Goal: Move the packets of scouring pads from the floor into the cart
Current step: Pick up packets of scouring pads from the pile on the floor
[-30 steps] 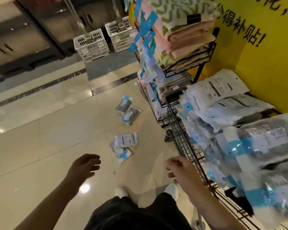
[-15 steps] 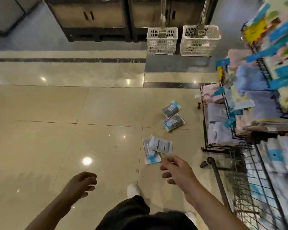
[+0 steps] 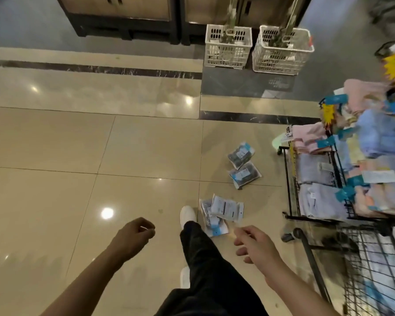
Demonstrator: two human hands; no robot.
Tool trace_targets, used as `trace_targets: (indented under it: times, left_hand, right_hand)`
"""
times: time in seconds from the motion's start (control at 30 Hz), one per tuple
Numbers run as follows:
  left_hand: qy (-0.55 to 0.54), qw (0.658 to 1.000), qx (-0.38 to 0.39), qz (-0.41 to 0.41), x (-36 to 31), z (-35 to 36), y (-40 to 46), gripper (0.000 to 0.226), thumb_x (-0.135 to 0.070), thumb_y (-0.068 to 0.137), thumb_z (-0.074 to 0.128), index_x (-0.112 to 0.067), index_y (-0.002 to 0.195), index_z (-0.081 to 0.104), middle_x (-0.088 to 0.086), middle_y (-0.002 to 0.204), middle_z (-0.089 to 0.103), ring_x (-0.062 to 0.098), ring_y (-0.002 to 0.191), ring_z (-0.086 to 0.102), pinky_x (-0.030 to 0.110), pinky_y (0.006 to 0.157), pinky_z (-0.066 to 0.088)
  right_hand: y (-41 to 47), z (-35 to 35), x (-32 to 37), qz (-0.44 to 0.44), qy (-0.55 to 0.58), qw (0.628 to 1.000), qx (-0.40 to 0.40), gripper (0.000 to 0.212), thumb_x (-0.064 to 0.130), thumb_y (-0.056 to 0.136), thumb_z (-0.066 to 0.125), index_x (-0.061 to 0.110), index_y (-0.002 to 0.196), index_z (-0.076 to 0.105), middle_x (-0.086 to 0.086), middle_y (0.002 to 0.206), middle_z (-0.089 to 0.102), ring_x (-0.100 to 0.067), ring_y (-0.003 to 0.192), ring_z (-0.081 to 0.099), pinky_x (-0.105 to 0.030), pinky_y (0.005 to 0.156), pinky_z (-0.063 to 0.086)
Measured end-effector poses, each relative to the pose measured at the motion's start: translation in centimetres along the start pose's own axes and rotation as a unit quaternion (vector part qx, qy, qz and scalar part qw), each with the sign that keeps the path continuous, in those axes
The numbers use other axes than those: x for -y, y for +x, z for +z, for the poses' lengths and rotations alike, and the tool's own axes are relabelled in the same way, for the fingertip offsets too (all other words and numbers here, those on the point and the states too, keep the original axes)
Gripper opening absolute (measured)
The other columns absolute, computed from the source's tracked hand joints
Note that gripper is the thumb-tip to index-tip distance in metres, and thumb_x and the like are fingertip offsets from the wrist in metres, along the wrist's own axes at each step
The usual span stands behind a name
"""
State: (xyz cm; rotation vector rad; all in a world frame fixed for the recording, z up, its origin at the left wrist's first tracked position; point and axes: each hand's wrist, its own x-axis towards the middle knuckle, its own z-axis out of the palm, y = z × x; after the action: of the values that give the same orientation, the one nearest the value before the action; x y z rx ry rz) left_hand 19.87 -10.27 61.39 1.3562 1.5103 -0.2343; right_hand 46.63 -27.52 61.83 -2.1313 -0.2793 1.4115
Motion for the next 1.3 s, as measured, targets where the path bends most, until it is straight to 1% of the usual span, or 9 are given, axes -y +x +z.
trace_targets:
  times: [0.1,0.23,0.33,0.6,0.7,0.8,0.93,1.07,1.3]
  left_hand:
    - [0.077,0.994,0.055,0.046,-5.5,-0.5,5.1,0.020,-0.028,0.101,0.058,-0.023,0.118,0.066,0.000,0.114,0.071,0.017,0.103,0.068,0.036,0.093,0.056]
    - [0.055,0.994,0.082,0.042,-11.7,-3.1,10.7,0.019,-0.026,0.099,0.058,-0.024,0.116,0.066,-0.003,0.108,0.072,0.016,0.099,0.070,0.036,0.089,0.056]
    - [0.067,0.995,0.058,0.033,-14.0,-6.9,13.7,0.014,-0.020,0.100,0.058,-0.023,0.111,0.066,-0.001,0.105,0.072,0.018,0.098,0.070,0.035,0.086,0.055]
    - [0.005,1.000,0.014,-0.013,-22.0,-16.7,23.7,0.014,-0.015,0.105,0.056,-0.013,0.107,0.070,0.010,0.102,0.076,0.029,0.095,0.071,0.033,0.073,0.048]
    - [-0.021,0.999,0.003,-0.043,-25.8,-18.6,29.3,0.017,-0.017,0.107,0.056,-0.009,0.113,0.069,0.015,0.108,0.075,0.032,0.100,0.071,0.037,0.081,0.051]
    - [0.005,0.999,0.008,-0.052,-29.9,-19.1,35.5,0.017,-0.020,0.106,0.058,-0.010,0.112,0.070,0.016,0.108,0.075,0.034,0.101,0.071,0.039,0.082,0.050]
    - [0.113,0.991,0.067,-0.034,-37.0,-18.0,43.7,0.014,-0.014,0.104,0.058,-0.010,0.108,0.071,0.016,0.103,0.076,0.038,0.100,0.069,0.041,0.081,0.049]
    - [0.201,0.971,0.129,0.005,-43.7,-14.0,50.1,0.013,-0.013,0.102,0.060,-0.014,0.108,0.071,0.013,0.103,0.075,0.034,0.100,0.070,0.045,0.088,0.052]
    - [0.273,0.931,0.238,0.037,-47.2,0.8,62.1,0.015,-0.016,0.104,0.058,-0.018,0.110,0.071,0.008,0.104,0.078,0.027,0.101,0.073,0.039,0.087,0.055]
  right_hand:
    - [5.0,0.3,1.4,0.023,-0.020,0.999,-0.029,0.017,0.038,0.102,0.064,0.023,0.098,0.071,-0.006,0.092,0.077,-0.015,0.070,0.066,-0.033,0.067,0.051]
    - [11.7,0.2,4.7,0.073,-0.004,0.996,-0.052,0.017,0.036,0.102,0.065,0.020,0.100,0.071,-0.004,0.091,0.077,-0.018,0.069,0.067,-0.033,0.066,0.051]
    - [14.6,-0.3,8.7,0.097,0.019,0.994,-0.053,0.017,0.035,0.103,0.064,0.019,0.101,0.071,-0.006,0.094,0.077,-0.021,0.073,0.068,-0.031,0.066,0.051]
    - [21.3,-0.9,22.5,0.038,0.130,0.990,-0.037,0.017,0.033,0.102,0.065,0.019,0.101,0.073,-0.006,0.093,0.078,-0.019,0.076,0.069,-0.036,0.073,0.055]
    - [24.1,-0.5,26.6,0.028,0.203,0.978,-0.038,0.016,0.028,0.102,0.064,0.014,0.102,0.071,-0.002,0.086,0.073,-0.017,0.073,0.063,-0.028,0.063,0.050]
    - [28.3,0.4,29.4,0.037,0.261,0.963,-0.049,0.017,0.035,0.102,0.066,0.019,0.100,0.070,-0.001,0.087,0.074,-0.016,0.072,0.065,-0.033,0.067,0.049]
    - [34.5,1.2,30.9,0.084,0.311,0.942,-0.093,0.010,0.036,0.102,0.065,0.029,0.104,0.071,0.002,0.093,0.079,-0.011,0.074,0.071,-0.030,0.068,0.050]
    - [40.3,0.3,30.0,0.159,0.413,0.881,-0.168,0.015,0.037,0.098,0.070,0.024,0.103,0.072,-0.002,0.098,0.079,-0.017,0.078,0.072,-0.035,0.075,0.051]
    - [54.4,1.0,21.2,0.213,0.485,0.815,-0.233,0.013,0.032,0.100,0.069,0.019,0.103,0.072,-0.004,0.096,0.078,-0.017,0.077,0.070,-0.032,0.074,0.051]
